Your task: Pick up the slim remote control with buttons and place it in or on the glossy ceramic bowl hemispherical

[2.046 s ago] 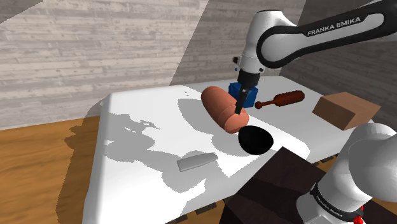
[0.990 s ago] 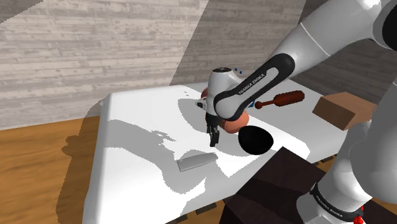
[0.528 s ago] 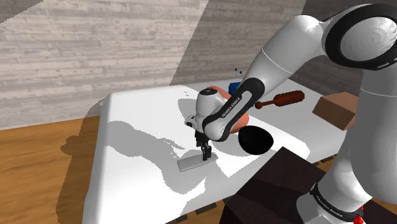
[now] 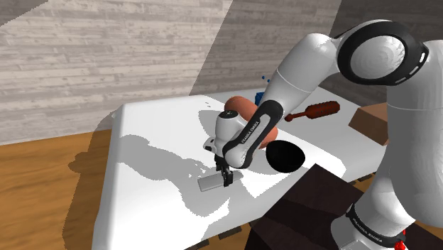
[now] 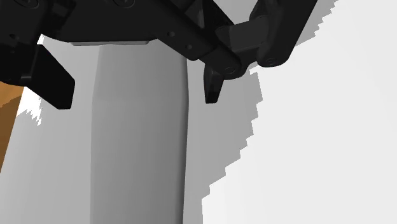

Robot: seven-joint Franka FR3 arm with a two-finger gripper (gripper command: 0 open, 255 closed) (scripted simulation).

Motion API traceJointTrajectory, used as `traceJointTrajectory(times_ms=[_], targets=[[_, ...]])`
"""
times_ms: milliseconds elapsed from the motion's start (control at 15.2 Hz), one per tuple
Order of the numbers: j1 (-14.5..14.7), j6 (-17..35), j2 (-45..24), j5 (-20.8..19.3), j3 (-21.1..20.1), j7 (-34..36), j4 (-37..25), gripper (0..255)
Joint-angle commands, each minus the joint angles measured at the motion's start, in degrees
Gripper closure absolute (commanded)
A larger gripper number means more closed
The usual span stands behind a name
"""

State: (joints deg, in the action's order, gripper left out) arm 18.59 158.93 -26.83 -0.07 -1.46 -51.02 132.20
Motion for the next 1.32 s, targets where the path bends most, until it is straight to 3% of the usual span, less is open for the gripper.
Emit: traceJointTrajectory(times_ms=[0, 462, 528, 1254], targets=[[0.0, 1.0, -1.1, 0.0, 0.0, 0.0, -0.2, 0], [0.0, 1.0, -1.1, 0.0, 0.0, 0.0, -0.2, 0], [0.0, 1.0, -1.1, 0.0, 0.0, 0.0, -0.2, 255], [0.0, -0.2, 0.5, 0.0, 0.0, 0.0, 0.2, 255]])
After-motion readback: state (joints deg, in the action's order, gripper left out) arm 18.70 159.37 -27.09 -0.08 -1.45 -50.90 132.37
